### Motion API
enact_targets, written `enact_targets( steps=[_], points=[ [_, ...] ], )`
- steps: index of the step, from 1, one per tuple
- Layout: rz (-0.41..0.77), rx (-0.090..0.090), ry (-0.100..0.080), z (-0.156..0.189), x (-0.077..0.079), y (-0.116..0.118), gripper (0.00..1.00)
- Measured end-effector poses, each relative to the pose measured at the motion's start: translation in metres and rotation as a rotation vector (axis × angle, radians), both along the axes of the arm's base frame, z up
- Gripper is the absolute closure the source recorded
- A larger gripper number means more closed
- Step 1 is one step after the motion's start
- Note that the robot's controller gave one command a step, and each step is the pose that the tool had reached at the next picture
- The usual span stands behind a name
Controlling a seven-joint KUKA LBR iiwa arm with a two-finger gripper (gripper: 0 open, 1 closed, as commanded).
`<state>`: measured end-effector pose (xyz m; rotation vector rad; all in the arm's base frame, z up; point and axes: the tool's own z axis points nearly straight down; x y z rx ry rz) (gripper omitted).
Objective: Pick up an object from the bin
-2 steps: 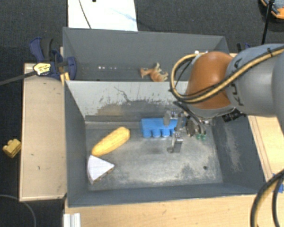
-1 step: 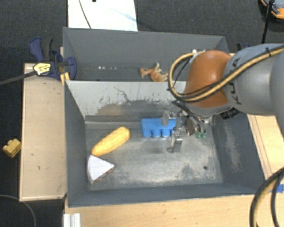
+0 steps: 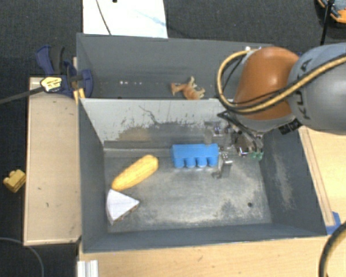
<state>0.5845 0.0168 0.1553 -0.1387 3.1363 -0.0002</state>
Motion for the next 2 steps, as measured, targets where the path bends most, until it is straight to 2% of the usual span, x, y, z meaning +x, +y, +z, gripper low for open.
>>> enact_targets(
  steps=[1,2],
  points=[
    [0.024,0.0,-0.003,0.011,-0.004,0.045,0.0],
    [0.063,0.003,-0.001,0.013,-0.01,0.076,0.0]
  ],
)
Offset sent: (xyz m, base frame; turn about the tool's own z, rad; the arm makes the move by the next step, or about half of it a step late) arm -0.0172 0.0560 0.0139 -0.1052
